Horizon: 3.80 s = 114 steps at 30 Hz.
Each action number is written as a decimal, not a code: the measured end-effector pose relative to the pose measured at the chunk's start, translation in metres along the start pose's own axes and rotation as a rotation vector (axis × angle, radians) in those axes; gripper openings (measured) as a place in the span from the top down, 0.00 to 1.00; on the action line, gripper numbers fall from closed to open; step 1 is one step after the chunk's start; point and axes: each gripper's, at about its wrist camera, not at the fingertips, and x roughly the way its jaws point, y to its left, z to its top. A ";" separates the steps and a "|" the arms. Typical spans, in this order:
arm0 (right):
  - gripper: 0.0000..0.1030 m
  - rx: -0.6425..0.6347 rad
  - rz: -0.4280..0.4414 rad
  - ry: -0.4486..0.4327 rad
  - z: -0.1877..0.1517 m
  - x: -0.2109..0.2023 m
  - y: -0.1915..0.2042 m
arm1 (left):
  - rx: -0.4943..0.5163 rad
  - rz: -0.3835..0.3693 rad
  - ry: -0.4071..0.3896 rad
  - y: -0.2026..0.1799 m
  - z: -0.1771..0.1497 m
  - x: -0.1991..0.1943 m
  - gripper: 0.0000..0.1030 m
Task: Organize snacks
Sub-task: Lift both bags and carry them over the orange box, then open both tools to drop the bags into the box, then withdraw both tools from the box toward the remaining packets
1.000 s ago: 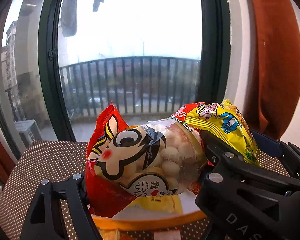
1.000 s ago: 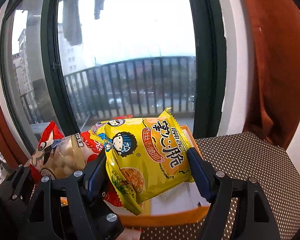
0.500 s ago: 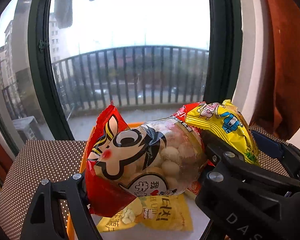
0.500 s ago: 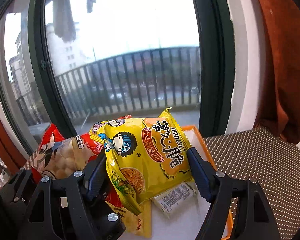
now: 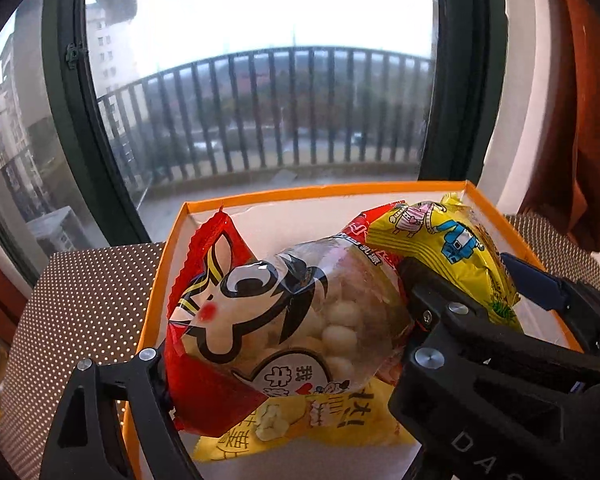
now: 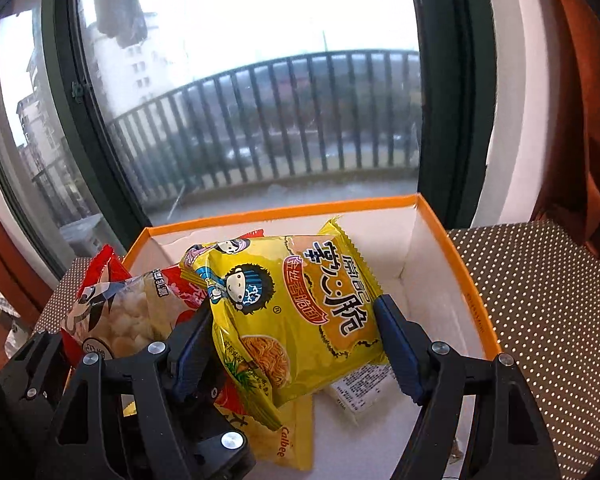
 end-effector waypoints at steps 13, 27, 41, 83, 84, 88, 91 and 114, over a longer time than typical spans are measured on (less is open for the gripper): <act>0.24 -0.030 -0.049 0.002 0.001 -0.007 0.008 | 0.135 -0.046 0.067 0.005 -0.006 0.005 0.14; 0.24 -0.017 -0.154 0.011 -0.016 -0.034 -0.005 | 0.297 -0.024 0.022 -0.018 -0.020 -0.009 0.13; 0.13 -0.045 -0.089 0.012 -0.007 -0.029 -0.001 | 0.207 -0.058 0.039 -0.001 -0.014 -0.007 0.12; 0.03 -0.051 -0.044 -0.007 -0.003 -0.043 -0.025 | 0.171 -0.093 -0.078 -0.004 -0.018 -0.036 0.11; 0.03 -0.056 -0.052 -0.015 -0.005 -0.048 -0.023 | 0.151 -0.093 -0.074 -0.001 -0.019 -0.038 0.11; 0.03 -0.066 -0.063 -0.050 -0.015 -0.071 -0.014 | 0.054 -0.075 -0.054 0.013 -0.028 -0.053 0.11; 0.03 -0.062 -0.063 -0.074 -0.022 -0.087 -0.009 | 0.000 -0.035 -0.083 0.021 -0.037 -0.071 0.11; 0.03 -0.042 -0.075 -0.285 -0.097 -0.203 0.015 | -0.116 0.033 -0.211 0.030 -0.123 -0.186 0.11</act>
